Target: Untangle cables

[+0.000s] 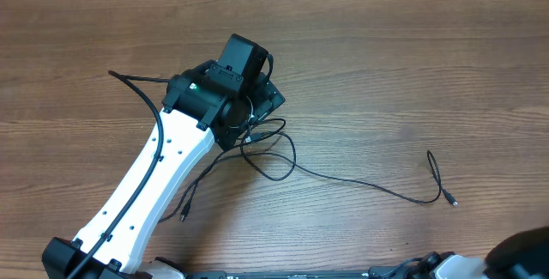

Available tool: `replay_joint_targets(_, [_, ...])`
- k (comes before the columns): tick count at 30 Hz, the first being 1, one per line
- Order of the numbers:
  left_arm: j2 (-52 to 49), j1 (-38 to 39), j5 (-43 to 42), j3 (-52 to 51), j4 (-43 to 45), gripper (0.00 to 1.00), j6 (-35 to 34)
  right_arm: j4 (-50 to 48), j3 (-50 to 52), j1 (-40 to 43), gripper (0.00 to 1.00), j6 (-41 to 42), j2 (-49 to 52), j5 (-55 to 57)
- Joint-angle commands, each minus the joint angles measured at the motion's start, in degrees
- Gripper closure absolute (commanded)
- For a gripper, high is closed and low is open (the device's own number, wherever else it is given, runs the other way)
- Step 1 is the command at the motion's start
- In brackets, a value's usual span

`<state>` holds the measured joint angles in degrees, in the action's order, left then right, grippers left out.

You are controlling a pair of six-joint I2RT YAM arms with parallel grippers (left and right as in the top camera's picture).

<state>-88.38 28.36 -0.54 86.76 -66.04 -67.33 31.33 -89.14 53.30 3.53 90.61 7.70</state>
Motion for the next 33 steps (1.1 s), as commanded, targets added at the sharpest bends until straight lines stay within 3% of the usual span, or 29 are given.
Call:
replay_joint_targets(1, [1.3, -0.3, 1.4, 1.0, 0.0, 0.01, 0.5, 5.9, -0.4, -2.2, 0.0, 7.9, -2.8, -1.6])
replay_joint_targets(10, [1.3, -0.3, 1.4, 1.0, 0.0, 0.01, 0.5, 22.0, -0.4, -15.0, 0.0, 8.7, -2.8, -25.9])
replay_joint_targets(18, [1.3, -0.3, 1.4, 1.0, 0.0, 0.0, 0.5, 37.6, -0.2, -34.2, 0.0, 10.2, -2.5, -26.6])
replay_joint_targets(21, [1.3, -0.3, 1.4, 1.0, 0.0, 0.0, 0.5, 42.8, 1.5, -40.7, 0.0, 19.3, -2.3, -24.7])
replay_joint_targets(26, [1.3, -0.3, 1.4, 1.0, 0.0, 0.01, 0.5, 42.1, 10.2, -50.2, 0.0, 43.6, -2.3, -22.6])
replay_joint_targets(33, [1.3, -0.3, 1.4, 1.0, 0.0, 0.0, 0.5, 32.3, 24.7, -58.4, 0.0, 59.2, -2.3, -22.6])
